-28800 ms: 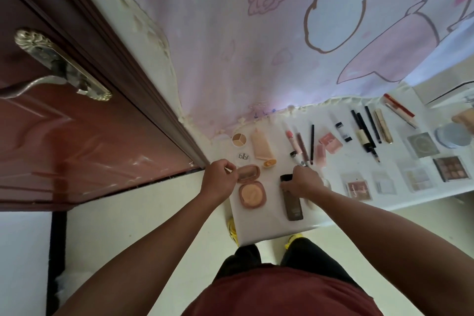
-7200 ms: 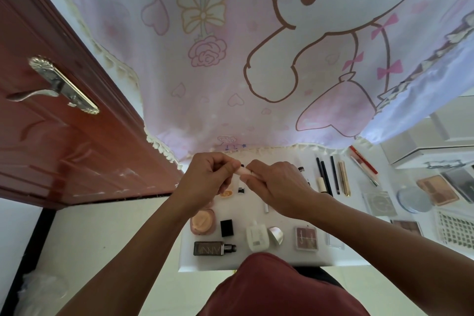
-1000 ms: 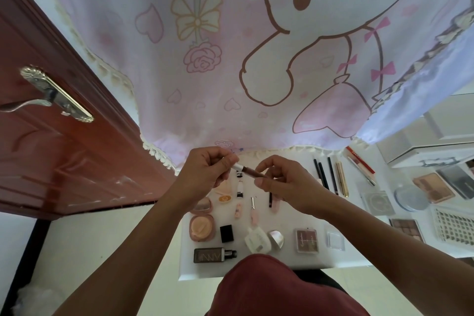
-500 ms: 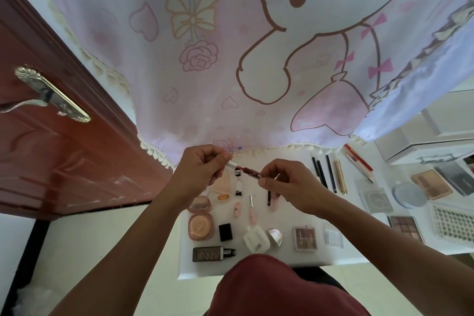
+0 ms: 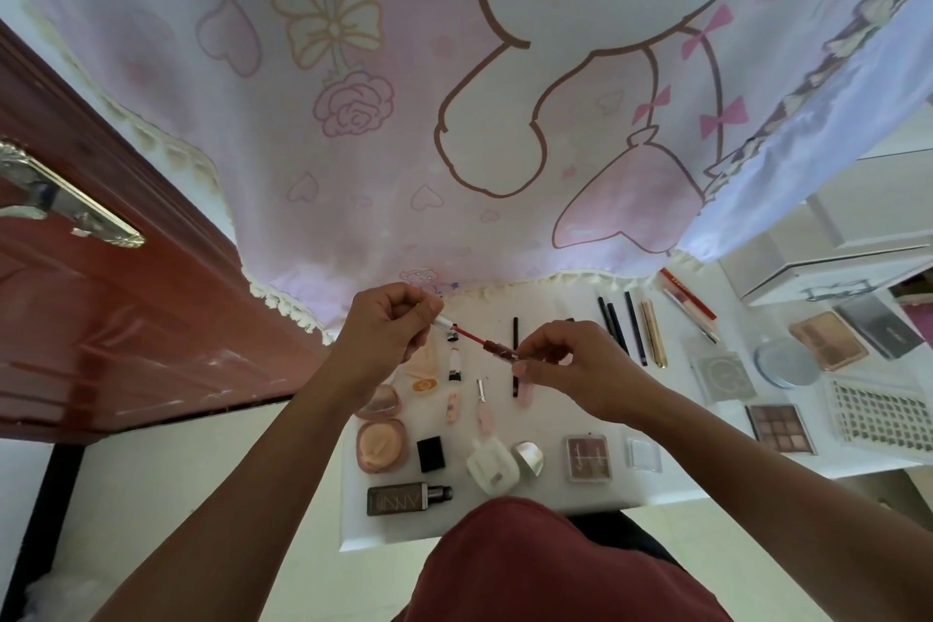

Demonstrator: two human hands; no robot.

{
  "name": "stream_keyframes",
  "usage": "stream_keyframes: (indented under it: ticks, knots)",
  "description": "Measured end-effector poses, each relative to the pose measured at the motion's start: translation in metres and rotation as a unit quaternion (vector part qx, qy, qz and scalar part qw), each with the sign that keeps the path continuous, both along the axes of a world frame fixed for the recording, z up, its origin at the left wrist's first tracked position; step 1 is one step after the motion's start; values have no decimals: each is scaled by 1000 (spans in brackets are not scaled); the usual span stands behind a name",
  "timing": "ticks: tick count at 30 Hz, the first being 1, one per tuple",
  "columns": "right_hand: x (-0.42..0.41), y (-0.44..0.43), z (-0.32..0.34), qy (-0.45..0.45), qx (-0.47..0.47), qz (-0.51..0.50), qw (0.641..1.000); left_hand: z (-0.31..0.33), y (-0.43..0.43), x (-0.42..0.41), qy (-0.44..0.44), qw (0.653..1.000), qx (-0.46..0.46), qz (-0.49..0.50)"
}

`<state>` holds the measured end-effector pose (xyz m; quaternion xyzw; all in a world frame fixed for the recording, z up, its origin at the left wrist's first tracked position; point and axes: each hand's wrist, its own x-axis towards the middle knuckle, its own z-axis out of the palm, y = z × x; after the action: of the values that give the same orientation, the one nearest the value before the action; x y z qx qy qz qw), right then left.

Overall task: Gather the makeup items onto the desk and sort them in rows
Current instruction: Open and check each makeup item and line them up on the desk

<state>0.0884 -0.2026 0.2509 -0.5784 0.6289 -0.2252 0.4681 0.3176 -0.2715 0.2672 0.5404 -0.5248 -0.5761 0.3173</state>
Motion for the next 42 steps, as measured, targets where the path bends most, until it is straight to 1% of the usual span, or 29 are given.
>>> stream_keyframes:
  ticks: [5,9,12,18,26,28,33,39,42]
  knots:
    - [-8,-2,-14,27,17,-15,999,-17,-9,-16,-26,1000,12,-3]
    - [-10,-3,-36,29,55,-22,998,-42,-19,-35,-84,996,11,-17]
    - [-9,-8,-59,77,61,-6,995,-66,-32,-49,-129,991,9,-24]
    - [3,-35,-115,127,100,14,987,-124,-64,-74,-197,980,43,1]
    - [28,-73,-173,215,203,35,955,-172,-91,-88,-249,963,103,-5]
    - [32,-80,-183,228,206,60,950,-181,-95,-91,-253,959,127,-10]
    - [43,-96,-197,223,193,69,953,-192,-102,-90,-275,946,169,-33]
    - [39,-103,-193,192,225,87,951,-186,-107,-88,-288,941,169,-54]
    - [21,-104,-185,165,222,49,960,-180,-109,-83,-280,947,151,-44]
